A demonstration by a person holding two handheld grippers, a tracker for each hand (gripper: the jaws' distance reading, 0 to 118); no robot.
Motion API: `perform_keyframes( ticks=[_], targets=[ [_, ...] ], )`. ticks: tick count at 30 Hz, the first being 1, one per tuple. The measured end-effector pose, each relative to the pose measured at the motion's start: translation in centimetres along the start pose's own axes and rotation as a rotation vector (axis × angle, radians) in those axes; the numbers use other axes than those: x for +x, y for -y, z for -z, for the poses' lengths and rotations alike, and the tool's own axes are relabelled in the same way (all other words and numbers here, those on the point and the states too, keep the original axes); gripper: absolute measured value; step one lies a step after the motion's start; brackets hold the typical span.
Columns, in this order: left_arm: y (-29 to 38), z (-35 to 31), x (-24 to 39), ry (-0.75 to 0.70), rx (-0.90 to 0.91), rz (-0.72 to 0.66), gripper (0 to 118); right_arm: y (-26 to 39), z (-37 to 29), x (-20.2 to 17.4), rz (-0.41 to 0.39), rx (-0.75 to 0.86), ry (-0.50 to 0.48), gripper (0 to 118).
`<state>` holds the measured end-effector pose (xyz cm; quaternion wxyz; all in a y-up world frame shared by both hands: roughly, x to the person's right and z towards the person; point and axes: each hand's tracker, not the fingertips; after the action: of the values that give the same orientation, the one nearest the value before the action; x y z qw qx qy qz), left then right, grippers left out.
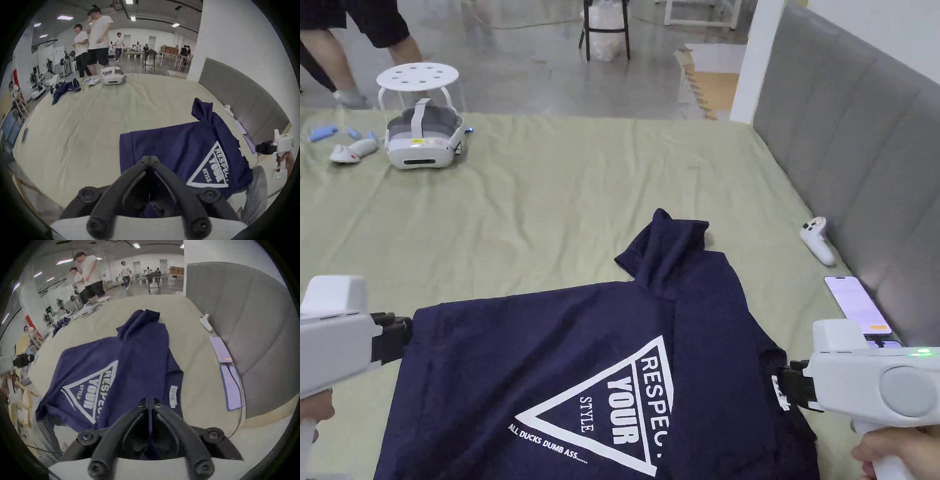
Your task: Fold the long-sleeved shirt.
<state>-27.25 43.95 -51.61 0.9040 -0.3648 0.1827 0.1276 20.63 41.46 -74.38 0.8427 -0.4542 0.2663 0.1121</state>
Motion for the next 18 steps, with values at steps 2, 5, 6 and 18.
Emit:
perform_keyframes(
  ticks=[2, 5, 6, 18],
  targets=[
    [-0.8, 2.3, 0.0, 0.014, -0.008, 0.007, 4, 0.8, 0.5, 0.9, 0.033, -0.043, 0.011, 40],
    [-1.7, 5.7, -0.2, 0.028, -0.034, 0.006, 56, 3.0, 1.2, 0.8, 0.009, -0.173, 0.013, 96],
    [-1.9, 7.3, -0.4, 0.032, -0.067, 0.008, 84, 3.8, 1.5, 0.8, -0.014, -0.189, 0.002, 94],
    [-4.6, 19.5, -2.0, -0.062, -0.232, 0.096, 102, 4.9, 8.7, -2.2, -0.096, -0.398, -0.055, 3]
  ],
)
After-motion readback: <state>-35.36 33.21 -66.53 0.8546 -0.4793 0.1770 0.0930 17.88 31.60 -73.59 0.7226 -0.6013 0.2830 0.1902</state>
